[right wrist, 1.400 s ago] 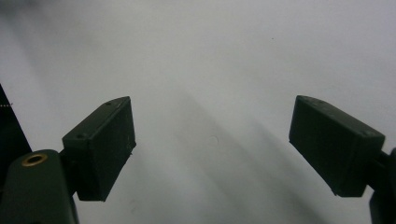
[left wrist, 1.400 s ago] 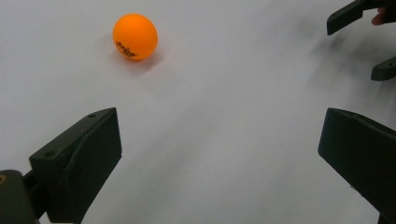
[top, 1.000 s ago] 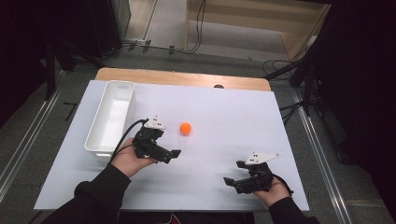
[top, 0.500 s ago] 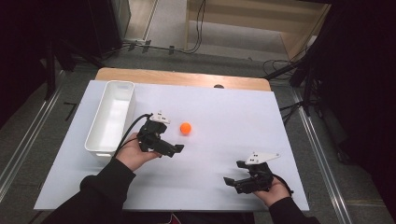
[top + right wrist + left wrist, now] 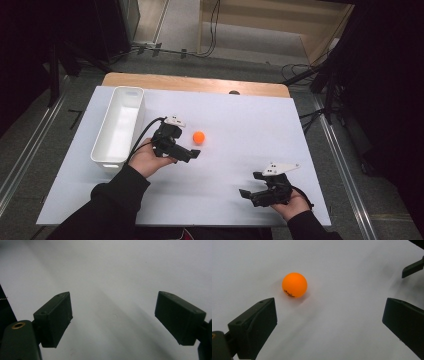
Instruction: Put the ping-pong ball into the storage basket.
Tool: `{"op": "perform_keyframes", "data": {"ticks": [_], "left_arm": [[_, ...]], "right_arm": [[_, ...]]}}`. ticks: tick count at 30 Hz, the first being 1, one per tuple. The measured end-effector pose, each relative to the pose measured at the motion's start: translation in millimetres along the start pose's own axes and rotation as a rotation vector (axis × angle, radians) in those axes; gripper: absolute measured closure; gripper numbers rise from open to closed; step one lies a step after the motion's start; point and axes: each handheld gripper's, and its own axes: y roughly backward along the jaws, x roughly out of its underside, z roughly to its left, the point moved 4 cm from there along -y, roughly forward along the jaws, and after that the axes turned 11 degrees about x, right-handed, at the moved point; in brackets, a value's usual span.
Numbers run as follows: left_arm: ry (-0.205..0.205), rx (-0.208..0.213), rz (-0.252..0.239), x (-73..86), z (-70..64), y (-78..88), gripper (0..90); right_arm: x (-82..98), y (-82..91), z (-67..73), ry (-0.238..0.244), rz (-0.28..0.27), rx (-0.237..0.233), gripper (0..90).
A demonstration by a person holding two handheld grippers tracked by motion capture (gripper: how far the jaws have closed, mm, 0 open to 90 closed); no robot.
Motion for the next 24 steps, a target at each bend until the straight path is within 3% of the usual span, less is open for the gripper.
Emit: {"op": "perform_keyframes", "data": {"ticks": [7,10,24], "left_arm": [[0.003,0.003,-0.006,-8.8,6.2,-5.5,0.1],[0.002,-0.029,-0.010,-11.4,9.9,-7.4,5.1],[0.006,-0.031,-0.009,-19.2,21.6,-12.7,5.1]], "right_arm": [[0.1,-0.6,-1.4,-0.014,0.000,0.002,13.2],[-0.9,-0.9,-3.0,-0.018,-0.009,0.004,13.1],[0.8,0.2,-2.9,-0.016,-0.007,0.002,13.2]]}}
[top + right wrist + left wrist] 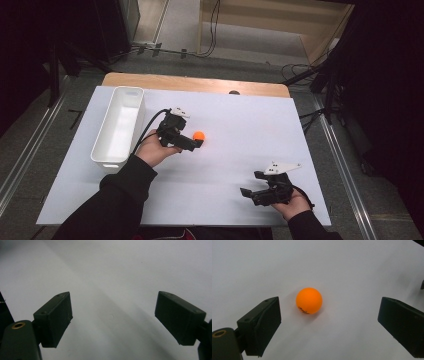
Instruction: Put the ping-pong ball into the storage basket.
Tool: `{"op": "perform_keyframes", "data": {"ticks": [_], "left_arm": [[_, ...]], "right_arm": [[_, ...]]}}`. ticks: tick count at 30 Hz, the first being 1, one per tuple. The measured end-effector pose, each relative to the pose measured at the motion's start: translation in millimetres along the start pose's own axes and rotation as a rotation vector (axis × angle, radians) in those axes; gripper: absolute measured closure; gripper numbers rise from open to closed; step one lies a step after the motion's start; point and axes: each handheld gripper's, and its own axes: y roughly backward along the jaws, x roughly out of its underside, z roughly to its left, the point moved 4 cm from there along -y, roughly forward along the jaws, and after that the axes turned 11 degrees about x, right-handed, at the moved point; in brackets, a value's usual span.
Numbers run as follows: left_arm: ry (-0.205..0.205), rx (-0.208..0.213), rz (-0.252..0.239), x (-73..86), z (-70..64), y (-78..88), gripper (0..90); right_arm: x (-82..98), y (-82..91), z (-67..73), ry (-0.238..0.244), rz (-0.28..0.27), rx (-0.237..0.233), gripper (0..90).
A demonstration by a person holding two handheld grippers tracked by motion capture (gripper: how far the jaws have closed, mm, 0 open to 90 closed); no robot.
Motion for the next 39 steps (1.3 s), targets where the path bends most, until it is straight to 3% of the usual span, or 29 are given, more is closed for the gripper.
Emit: {"op": "perform_keyframes", "data": {"ticks": [21,28,31,39], "left_arm": [[-0.062,-0.023,0.002,-25.6,5.8,-19.9,5.2],[-0.057,-0.039,-0.019,-27.0,11.3,-27.2,5.2],[-0.033,-0.027,-0.041,-27.1,14.8,-30.0,6.8],[-0.041,-0.056,-0.033,-24.1,16.6,-34.8,7.3]], "right_arm": [[0.4,0.5,0.8,0.000,-0.002,-0.005,13.2],[0.8,0.9,1.3,0.002,-0.003,-0.008,13.2],[0.5,0.3,1.8,0.002,-0.003,-0.008,13.2],[0.3,0.8,2.5,0.003,-0.004,-0.008,13.1]]}}
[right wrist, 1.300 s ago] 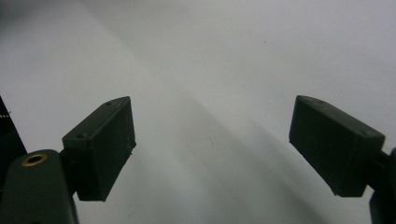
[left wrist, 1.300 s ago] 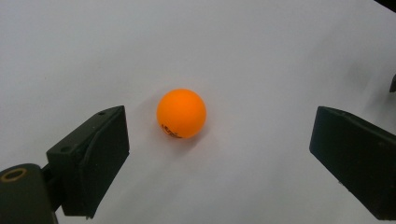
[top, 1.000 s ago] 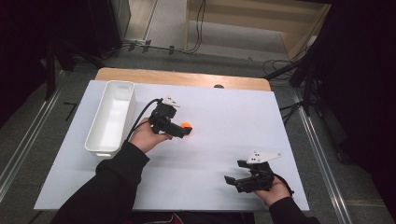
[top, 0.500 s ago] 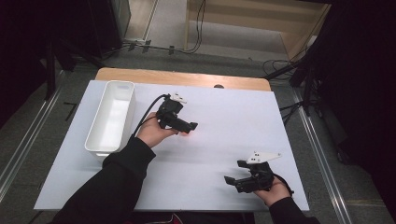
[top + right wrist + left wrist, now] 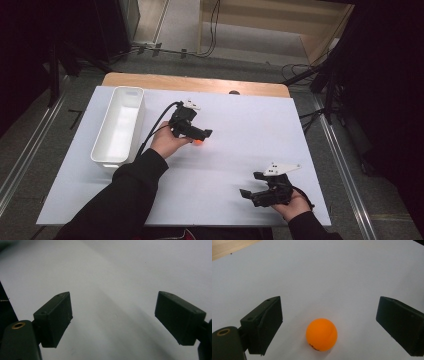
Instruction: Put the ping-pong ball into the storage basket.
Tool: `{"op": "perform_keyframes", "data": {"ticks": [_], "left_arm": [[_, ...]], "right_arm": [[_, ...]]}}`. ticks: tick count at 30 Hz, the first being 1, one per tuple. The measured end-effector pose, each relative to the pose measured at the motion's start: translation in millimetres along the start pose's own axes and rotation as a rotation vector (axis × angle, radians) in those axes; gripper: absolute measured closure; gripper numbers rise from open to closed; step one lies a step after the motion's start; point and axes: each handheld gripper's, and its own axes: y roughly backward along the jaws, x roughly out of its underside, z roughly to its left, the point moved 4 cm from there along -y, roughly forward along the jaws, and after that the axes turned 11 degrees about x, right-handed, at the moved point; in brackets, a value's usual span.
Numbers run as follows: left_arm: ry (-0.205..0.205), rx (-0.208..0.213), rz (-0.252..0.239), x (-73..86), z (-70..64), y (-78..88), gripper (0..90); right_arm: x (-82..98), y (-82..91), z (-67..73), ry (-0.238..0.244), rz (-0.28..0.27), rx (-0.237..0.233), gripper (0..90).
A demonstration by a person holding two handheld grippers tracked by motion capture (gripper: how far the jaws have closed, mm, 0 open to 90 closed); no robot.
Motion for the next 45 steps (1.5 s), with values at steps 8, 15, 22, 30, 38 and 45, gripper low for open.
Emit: {"op": "perform_keyframes", "data": {"ticks": [8,15,22,30,38,45], "left_arm": [[-0.006,0.002,-0.028,4.9,0.8,-2.8,7.3],[-0.022,-0.012,-0.037,7.5,0.0,-7.0,7.3],[-0.020,-0.017,-0.029,11.8,4.3,-9.7,7.3],[-0.027,-0.030,-0.007,17.0,5.1,-15.3,7.3],[-0.031,-0.051,-0.002,24.7,5.9,-23.3,7.3],[-0.021,-0.054,0.014,32.4,10.1,-28.8,7.3]], "right_arm": [[0.9,0.8,-0.4,0.003,-0.001,-0.004,13.2],[0.8,0.6,0.1,0.007,0.001,-0.004,13.1],[1.1,0.8,0.0,0.007,0.000,-0.003,13.1],[1.0,0.9,0.5,0.011,0.002,-0.003,13.1],[1.5,1.0,0.8,0.011,0.004,-0.002,13.1],[1.7,0.8,1.3,0.008,0.006,-0.003,13.1]]}}
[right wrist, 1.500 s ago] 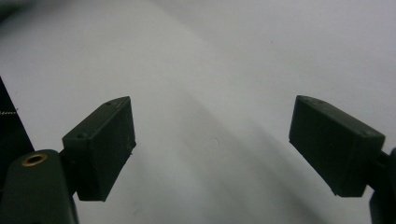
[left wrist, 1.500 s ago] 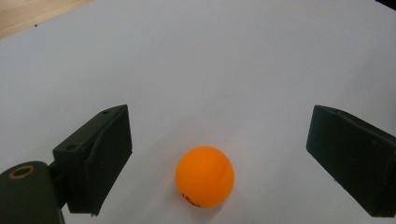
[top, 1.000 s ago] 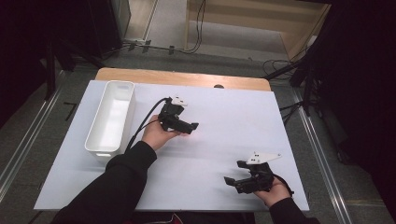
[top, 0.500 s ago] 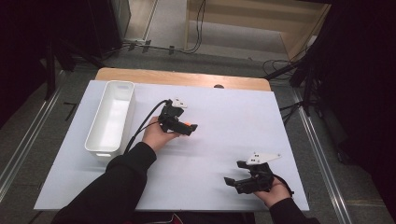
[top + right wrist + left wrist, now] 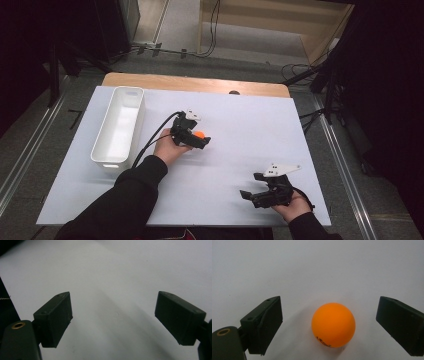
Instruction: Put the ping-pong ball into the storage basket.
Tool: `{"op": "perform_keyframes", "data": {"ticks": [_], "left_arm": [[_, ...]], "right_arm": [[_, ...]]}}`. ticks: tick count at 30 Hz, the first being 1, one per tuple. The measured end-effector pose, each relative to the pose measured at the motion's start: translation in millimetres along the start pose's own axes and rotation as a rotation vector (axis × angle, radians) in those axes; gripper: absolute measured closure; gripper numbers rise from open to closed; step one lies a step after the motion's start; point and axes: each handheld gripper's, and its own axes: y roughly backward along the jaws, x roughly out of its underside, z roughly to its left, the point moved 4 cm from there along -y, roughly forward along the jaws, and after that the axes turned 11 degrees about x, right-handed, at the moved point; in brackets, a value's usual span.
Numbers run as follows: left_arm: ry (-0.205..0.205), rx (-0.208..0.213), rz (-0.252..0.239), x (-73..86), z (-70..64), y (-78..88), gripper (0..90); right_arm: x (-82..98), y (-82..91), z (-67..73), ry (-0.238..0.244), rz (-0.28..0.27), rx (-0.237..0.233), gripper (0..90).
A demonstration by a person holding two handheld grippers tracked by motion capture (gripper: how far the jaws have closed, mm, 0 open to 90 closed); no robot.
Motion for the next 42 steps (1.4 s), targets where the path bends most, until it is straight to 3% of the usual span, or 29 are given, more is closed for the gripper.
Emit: {"op": "perform_keyframes", "data": {"ticks": [14,18,32,42], "left_arm": [[-0.017,-0.018,0.057,11.3,0.6,-12.9,7.3],[-0.053,-0.044,0.060,13.5,-1.5,-15.4,7.3],[-0.059,-0.050,0.045,15.1,-2.2,-15.3,7.5],[-0.060,-0.047,0.020,16.3,-5.8,-12.0,19.0]], "right_arm": [[0.3,0.1,0.5,0.005,0.001,-0.001,13.1],[0.4,0.1,0.6,0.007,0.002,-0.002,13.2],[1.7,0.3,1.2,0.009,0.011,0.002,13.1],[2.4,0.4,0.8,0.019,0.015,0.007,13.1]]}}
